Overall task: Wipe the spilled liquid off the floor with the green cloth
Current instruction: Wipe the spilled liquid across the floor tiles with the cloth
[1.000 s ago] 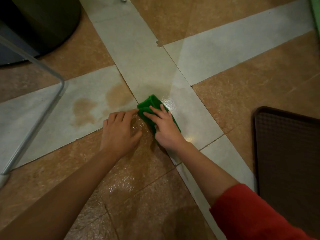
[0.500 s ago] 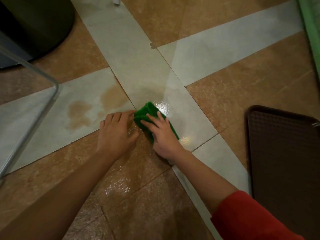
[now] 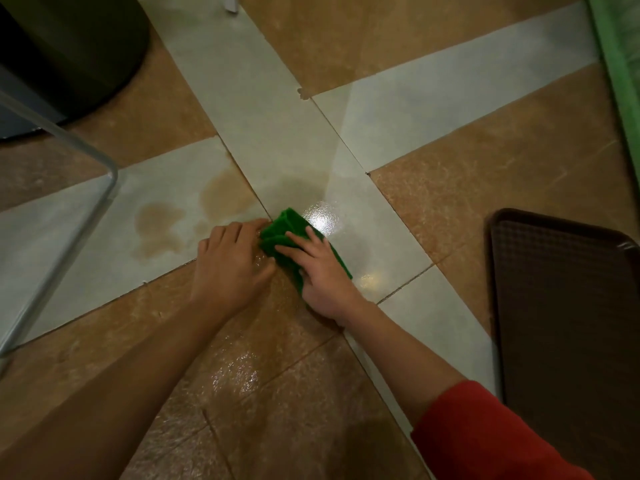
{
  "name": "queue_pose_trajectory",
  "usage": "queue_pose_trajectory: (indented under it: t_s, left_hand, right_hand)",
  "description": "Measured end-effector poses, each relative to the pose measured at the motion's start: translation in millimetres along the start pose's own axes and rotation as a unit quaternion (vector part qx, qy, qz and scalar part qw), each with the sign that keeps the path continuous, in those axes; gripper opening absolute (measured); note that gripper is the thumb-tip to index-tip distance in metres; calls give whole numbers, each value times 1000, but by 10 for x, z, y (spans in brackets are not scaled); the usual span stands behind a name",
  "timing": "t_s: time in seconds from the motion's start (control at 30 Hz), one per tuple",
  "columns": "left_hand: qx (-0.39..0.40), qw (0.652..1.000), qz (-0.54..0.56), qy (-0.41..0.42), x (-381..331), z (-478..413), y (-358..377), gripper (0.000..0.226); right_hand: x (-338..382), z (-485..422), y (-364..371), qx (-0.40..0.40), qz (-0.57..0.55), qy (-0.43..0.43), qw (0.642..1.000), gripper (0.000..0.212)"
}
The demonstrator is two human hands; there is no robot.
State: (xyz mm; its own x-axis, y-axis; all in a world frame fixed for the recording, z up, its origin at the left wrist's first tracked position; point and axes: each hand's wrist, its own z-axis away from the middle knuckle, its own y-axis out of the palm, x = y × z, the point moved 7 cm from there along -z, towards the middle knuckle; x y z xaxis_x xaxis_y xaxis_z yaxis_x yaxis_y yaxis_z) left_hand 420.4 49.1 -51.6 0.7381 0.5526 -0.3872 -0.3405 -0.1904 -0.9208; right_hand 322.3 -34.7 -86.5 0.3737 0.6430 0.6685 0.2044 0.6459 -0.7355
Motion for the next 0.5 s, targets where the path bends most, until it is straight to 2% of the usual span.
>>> queue_pose_trajectory:
  t_s: [0.07,0.27,0.43,0.5]
  left_hand:
    - [3,1000,2,5,-45,6,41,58]
    - [26,1000,-4,14,-160,4,165,61]
    - [30,999,8,17,-321,-100,232,58]
    - [30,999,5,35,-396,-121,295,63]
  right_hand:
    - [-106,67,-79,-9,11,5,1000,52]
    - [-466,175,-372,-127,-12,151,980,58]
    - [-469,453,-254,-80,-39,78,993,57]
    - [-608,487,-324,-71,-27,77,994,58]
